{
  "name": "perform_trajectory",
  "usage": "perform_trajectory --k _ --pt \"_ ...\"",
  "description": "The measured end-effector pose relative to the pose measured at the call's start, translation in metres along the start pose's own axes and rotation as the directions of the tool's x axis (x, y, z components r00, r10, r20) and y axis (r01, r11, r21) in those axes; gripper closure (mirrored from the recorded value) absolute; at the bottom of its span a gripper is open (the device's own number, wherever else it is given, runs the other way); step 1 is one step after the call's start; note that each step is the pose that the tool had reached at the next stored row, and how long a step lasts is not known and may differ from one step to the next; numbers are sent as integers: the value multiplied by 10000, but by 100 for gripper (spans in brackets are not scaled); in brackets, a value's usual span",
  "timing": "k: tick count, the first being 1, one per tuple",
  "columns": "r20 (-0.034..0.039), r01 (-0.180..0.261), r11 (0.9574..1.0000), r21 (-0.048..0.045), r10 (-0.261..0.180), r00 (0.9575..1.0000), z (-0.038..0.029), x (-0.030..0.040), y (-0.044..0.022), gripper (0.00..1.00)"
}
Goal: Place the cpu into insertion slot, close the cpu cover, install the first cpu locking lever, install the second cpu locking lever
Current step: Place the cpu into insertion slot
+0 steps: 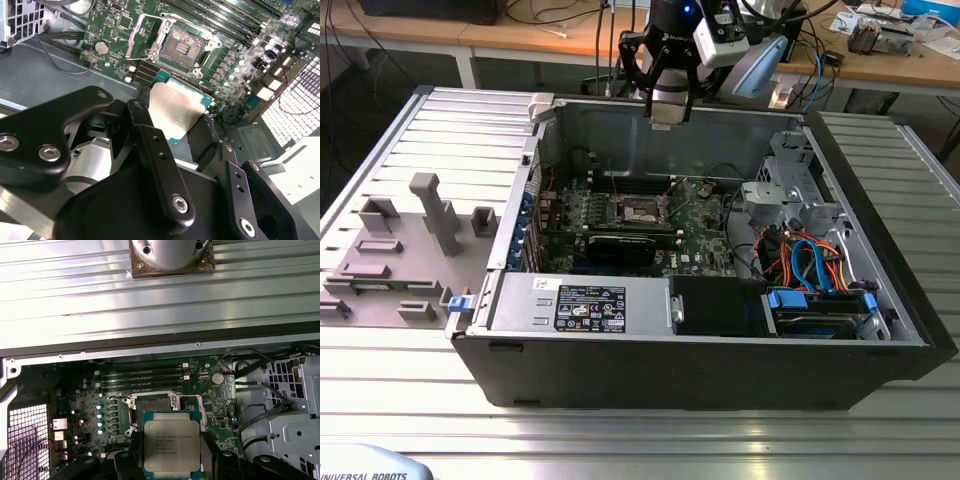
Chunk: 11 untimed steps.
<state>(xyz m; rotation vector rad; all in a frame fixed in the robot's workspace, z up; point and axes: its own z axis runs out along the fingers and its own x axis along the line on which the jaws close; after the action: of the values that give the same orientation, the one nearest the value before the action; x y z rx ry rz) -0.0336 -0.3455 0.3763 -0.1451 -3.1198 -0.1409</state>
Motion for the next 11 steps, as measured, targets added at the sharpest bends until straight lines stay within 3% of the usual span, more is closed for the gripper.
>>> perform_trajectory --k 11 --pt "26 -281 9996 -6 281 9996 0 12 -1 46"
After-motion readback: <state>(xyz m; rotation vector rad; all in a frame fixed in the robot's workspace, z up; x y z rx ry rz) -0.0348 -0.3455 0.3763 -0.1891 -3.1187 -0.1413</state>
